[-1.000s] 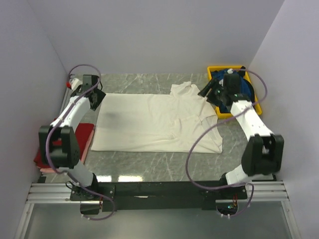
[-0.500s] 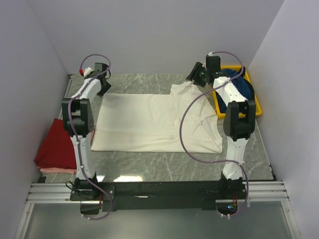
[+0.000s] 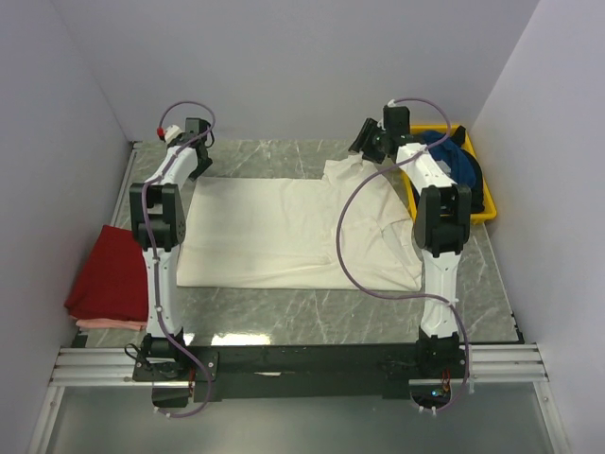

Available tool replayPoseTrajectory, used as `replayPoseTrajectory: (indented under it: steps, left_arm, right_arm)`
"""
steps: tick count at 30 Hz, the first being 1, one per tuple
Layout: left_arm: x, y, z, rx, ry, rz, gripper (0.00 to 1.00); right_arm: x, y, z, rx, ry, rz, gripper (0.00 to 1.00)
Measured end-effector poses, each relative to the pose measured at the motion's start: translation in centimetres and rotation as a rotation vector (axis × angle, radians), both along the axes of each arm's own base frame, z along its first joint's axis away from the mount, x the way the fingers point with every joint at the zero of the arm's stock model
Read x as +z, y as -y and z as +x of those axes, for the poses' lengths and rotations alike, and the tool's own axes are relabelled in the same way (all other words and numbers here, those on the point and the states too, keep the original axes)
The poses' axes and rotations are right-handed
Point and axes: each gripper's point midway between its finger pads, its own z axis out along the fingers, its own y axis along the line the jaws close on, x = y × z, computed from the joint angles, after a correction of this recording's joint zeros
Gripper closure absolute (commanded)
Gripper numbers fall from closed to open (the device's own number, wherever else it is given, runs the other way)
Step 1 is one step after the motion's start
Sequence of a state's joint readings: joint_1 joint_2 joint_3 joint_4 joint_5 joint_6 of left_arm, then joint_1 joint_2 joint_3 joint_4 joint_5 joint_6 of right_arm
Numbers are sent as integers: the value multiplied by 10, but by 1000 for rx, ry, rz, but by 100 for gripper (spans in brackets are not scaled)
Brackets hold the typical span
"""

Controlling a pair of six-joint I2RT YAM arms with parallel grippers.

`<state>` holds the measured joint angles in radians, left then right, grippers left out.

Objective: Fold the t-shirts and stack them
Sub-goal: Fold the tshirt

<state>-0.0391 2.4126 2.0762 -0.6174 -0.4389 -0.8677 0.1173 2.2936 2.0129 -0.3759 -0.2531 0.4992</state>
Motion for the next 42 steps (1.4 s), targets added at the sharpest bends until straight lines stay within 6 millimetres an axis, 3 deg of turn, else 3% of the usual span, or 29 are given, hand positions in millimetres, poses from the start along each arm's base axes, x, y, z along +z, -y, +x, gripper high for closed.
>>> replayPoseTrajectory:
  steps: [11, 14, 18, 21, 31, 37, 42]
  left_arm:
    - [-17, -1, -1, 2, -27, 17, 58]
    - [-17, -2, 0, 3, -26, 26, 65]
    - [-17, -2, 0, 6, -28, 29, 88]
    - [-17, -2, 0, 6, -30, 29, 100]
    - [-18, -5, -2, 14, -13, 31, 100]
    - [-19, -10, -4, 23, -9, 30, 100]
    - [-19, -10, -4, 23, -1, 29, 100]
  right_arm:
    - [-4, -1, 0, 6, -7, 4, 41]
    - [-5, -2, 0, 11, -10, 8, 41]
    - [-10, -3, 0, 16, -17, 12, 41]
    - [-16, -4, 1, 16, -27, 11, 41]
    - [-41, -3, 0, 14, -78, 4, 39]
    - [-42, -3, 14, 6, -60, 11, 39]
    - [-60, -2, 21, -21, -90, 13, 39]
